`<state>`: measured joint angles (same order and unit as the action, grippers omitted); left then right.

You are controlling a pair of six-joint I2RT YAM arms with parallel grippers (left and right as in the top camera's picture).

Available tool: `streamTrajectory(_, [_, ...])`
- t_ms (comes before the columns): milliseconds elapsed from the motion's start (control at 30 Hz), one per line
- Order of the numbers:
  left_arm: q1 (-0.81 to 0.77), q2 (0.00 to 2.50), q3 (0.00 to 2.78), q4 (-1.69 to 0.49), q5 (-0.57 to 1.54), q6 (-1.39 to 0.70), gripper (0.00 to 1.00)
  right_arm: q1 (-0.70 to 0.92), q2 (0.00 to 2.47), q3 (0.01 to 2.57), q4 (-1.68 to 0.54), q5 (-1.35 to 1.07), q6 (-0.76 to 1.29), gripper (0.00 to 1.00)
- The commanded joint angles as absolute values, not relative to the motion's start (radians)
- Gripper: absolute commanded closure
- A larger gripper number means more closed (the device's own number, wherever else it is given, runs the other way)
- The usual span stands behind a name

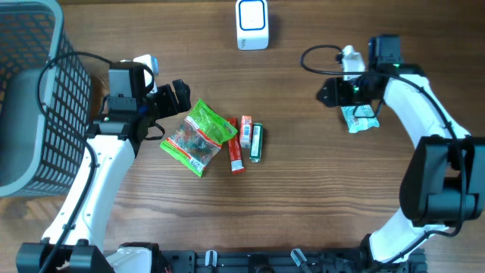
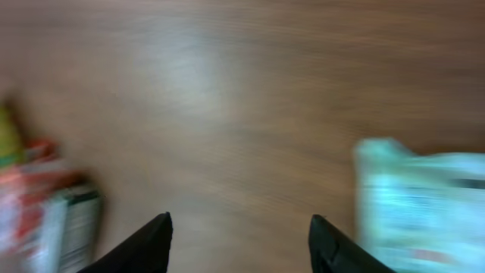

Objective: Scan the item barcode
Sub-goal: 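Place the pale green pack on the table right side and release, then reach the right gripper to the green box and grasp it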

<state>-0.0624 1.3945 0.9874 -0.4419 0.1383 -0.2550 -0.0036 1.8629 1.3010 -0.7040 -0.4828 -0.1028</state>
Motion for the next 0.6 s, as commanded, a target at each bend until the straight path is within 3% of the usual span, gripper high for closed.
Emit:
streamTrajectory(0, [-0.056, 1.386, 0.993, -0.439, 0.133, -0.239, 0.0, 0.119, 1.861, 1.323, -0.738, -0.643, -0.074, 0.34])
streamTrajectory(200, [-0.056, 1.386, 0.993, -0.439, 0.133, -0.239, 0.0, 0.383, 1.861, 1.323, -0.749, -0.366, 0.172, 0.28])
streamTrajectory(267, [-0.056, 1.386, 0.993, -0.439, 0.133, -0.239, 0.0, 0.463, 1.861, 1.323, -0.751, -0.267, 0.234, 0.2])
streamTrajectory(300, [-0.056, 1.386, 0.993, -0.439, 0.133, -0.239, 0.0, 0.492, 1.861, 1.323, -0.751, -0.232, 0.284, 0.0])
streamTrajectory(433, [-0.056, 1.386, 0.993, -0.439, 0.133, -0.239, 0.0, 0.55, 1.861, 1.322, -0.768, -0.209, 0.407, 0.02])
streamTrajectory(500, [-0.056, 1.386, 0.993, -0.439, 0.133, -0.239, 0.0, 0.553, 1.861, 1.322, -0.768, -0.163, 0.467, 0.14])
streamTrajectory(567, [-0.056, 1.386, 0.993, -0.439, 0.133, -0.239, 0.0, 0.553, 1.861, 1.322, -0.768, -0.16, 0.529, 0.19])
